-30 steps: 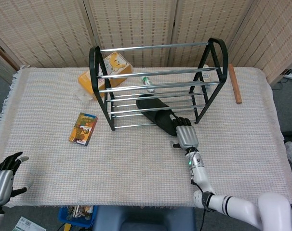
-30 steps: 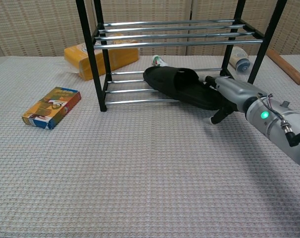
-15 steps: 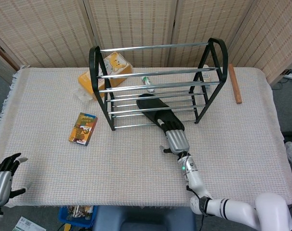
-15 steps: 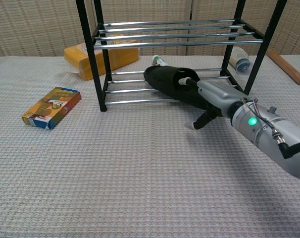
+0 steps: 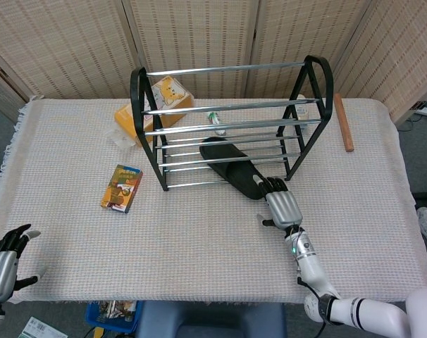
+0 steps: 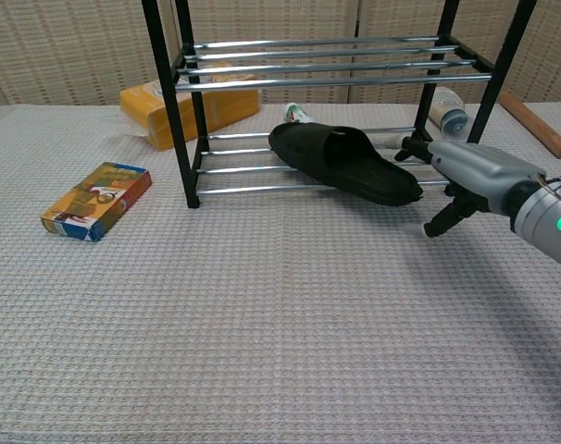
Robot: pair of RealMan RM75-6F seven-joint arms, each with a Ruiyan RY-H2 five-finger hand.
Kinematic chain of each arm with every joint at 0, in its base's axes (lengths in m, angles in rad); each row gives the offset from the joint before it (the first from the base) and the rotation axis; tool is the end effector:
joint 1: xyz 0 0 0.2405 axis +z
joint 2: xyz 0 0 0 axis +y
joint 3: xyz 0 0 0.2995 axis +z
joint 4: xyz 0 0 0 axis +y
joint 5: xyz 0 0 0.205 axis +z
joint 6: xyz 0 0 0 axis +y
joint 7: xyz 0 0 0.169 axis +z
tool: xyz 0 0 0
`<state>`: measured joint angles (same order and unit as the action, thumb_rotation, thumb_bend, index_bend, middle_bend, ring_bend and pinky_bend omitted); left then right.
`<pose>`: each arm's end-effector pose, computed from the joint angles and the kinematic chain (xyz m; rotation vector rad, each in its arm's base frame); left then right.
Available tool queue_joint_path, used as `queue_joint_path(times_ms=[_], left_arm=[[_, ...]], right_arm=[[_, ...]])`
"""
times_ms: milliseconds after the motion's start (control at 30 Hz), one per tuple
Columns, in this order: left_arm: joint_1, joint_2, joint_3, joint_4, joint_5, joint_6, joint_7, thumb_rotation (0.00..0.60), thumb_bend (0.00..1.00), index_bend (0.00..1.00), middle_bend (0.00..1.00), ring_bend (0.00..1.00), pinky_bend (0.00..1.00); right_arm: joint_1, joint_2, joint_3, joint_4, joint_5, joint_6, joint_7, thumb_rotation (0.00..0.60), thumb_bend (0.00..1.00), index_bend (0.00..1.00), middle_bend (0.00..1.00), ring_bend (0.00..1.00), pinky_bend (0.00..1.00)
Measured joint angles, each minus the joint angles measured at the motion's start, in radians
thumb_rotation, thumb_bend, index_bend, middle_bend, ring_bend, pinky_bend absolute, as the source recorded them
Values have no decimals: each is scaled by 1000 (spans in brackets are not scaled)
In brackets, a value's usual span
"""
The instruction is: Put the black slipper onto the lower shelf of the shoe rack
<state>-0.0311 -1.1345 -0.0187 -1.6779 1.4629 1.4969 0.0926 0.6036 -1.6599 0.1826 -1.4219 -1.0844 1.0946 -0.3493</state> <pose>-0.3521 0.1826 0.1700 -1.3446 -0.9596 -0.8241 -0.2175 -0.3678 -0.0355 1.6531 -1.0691 0.9274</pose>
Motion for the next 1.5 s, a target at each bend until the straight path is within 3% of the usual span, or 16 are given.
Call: queue_joint_path(times_ms=[500,1133,1333,1500], left_arm=[[2,7,0,-13,-7,-3,13,600,223,262,160,165,270],[7,12,-2,-5,-19,-4,3,600,222,261,160,165,270],[11,17,-3,-4,-22,-1,-2,600,223,260,160,165,270],[11,17,-3,-4,-15,3,-6,600,223,260,160,165,270]], right_arm=[[-36,-14,-56,81,-93,-25,116,600,265,0,98,167,61],[-8,-99,-26,139,-144,-54,170,600,273,0,98,168,61],[-14,-91,-30,121,-173,-28,176,600,273,0,98,167,62],[-44,-33,-49,57,-216,28,172,600,274,0,99,168,61]])
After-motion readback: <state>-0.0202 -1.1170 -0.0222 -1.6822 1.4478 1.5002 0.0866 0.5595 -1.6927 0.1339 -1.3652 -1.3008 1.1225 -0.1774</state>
